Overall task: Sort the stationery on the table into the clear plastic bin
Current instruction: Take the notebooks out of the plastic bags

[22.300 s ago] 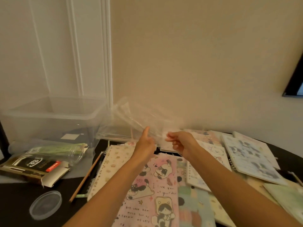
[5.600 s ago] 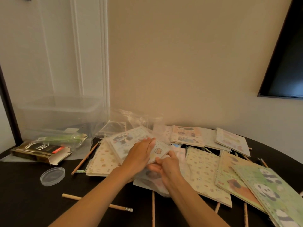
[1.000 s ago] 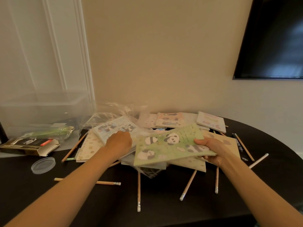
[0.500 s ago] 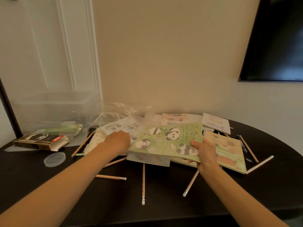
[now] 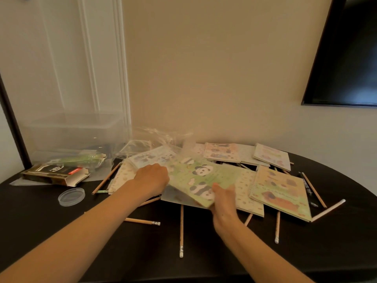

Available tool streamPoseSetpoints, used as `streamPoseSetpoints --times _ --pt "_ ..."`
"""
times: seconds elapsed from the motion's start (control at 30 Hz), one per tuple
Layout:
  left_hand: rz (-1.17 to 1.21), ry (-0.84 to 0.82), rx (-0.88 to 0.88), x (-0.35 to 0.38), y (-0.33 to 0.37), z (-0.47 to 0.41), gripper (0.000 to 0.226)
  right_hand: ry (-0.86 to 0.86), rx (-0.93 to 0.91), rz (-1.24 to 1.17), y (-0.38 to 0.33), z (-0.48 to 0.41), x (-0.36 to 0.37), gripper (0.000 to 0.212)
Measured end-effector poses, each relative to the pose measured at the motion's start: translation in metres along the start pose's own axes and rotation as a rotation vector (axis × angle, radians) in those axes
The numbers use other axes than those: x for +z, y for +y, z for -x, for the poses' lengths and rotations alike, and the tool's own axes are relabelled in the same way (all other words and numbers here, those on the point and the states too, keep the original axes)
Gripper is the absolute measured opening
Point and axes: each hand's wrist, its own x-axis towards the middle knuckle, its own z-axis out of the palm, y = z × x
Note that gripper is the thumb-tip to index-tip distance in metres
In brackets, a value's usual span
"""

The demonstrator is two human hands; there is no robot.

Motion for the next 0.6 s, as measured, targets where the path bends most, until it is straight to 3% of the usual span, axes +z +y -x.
streamPoseSetpoints --times 0.1,0.23,0.4,0.5,0.6 --pt "0.039 -0.062 0.036 0.001 -0.002 0.003 0.026 -0.25 0.229 0.104 0.009 0.003 0.021 0.041" --pt "0.07 -0.061 0.022 0.001 -0.006 -0.001 0.032 -0.27 0.336 0.016 -0.001 -0.012 0.015 0.042" --pt "0.313 0.097 0.085 0.003 0.011 -0.023 0.051 -0.327 0.235 0.138 -0.003 -0.027 0.005 0.045" --pt "0.407 0.239 0.136 0.004 0.028 -0.041 0.023 -0.329 0.143 0.132 0.002 -0.031 0.014 0.049" --pt "0.531 0.321 0.133 0.005 0.029 -0.054 0.029 -0.348 0.09 0.07 0.007 -0.038 0.025 0.052"
